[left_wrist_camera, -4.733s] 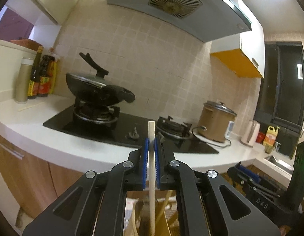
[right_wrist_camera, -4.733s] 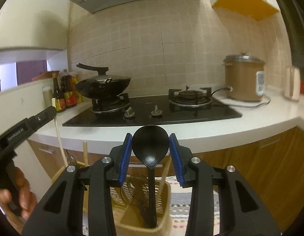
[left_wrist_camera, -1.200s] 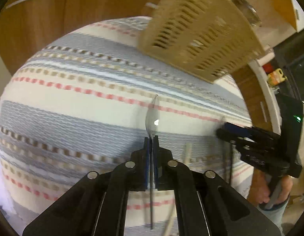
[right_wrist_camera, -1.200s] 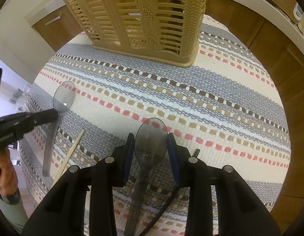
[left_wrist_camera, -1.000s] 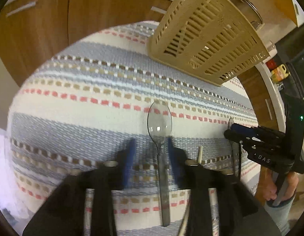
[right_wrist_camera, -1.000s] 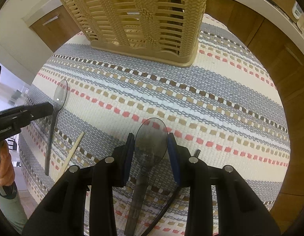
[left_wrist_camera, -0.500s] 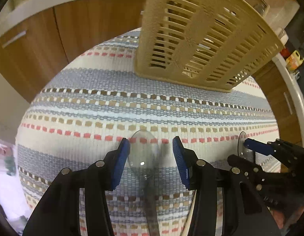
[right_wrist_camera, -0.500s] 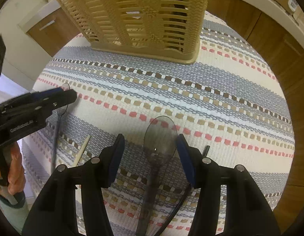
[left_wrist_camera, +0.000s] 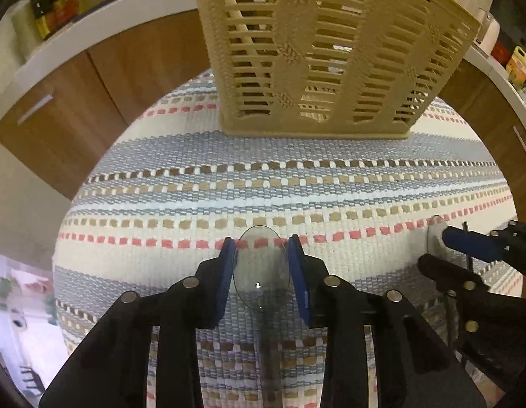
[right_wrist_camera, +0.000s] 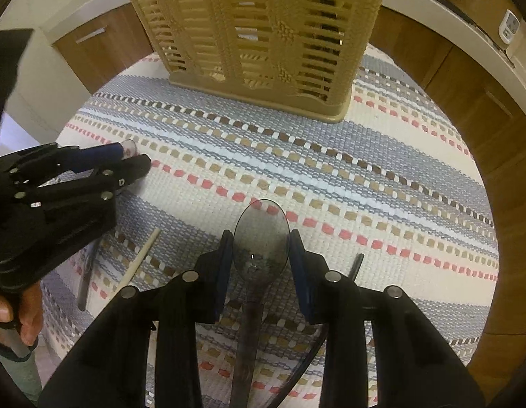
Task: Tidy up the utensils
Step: 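Lift both clear spoons toward the beige caddy, then lower both clear spoons into the caddy and open both tools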
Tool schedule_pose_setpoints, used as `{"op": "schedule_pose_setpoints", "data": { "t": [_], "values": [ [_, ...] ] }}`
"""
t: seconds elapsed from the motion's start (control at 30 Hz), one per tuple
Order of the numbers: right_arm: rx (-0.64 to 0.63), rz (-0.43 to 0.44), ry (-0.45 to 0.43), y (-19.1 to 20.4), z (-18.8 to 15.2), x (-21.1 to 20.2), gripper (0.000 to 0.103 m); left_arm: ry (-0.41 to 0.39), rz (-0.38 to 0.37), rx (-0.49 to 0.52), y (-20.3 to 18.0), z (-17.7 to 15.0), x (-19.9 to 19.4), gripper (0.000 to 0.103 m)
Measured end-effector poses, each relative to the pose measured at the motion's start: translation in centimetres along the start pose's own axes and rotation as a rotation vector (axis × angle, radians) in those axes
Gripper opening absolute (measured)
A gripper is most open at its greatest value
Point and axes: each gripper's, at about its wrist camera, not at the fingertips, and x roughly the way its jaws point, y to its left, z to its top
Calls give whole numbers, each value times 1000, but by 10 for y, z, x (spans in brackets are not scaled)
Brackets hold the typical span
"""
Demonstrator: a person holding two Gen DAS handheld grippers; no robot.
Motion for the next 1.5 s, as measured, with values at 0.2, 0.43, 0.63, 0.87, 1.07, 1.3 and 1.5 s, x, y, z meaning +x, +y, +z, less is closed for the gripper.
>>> {"op": "schedule_pose_setpoints", "data": {
  "t": [0.2,0.43,0.63,0.87,1.07,1.3,1.5],
  "values": [
    [-1,79,-119,-10,-4,-37,30,-143,-98,-44,4,-3,-43,30],
    [42,204,-324,-18,0,-95,30,-431,-221,-93,23,3,-130,30],
    [40,167,-487,-21,32,-144,30,-616,-223,-97,24,30,-182,30],
    [77,63,-650,-30,76,-177,30,-756,-201,-76,25,74,-223,30],
    [136,-38,-771,-46,113,-185,30,-851,-137,-85,28,105,-235,30],
    [85,-110,-943,-55,129,-176,30,-860,-165,-99,34,134,-207,30],
    [90,-122,-988,-60,127,-154,30,-849,-154,-104,33,142,-181,30]
  ]
}}
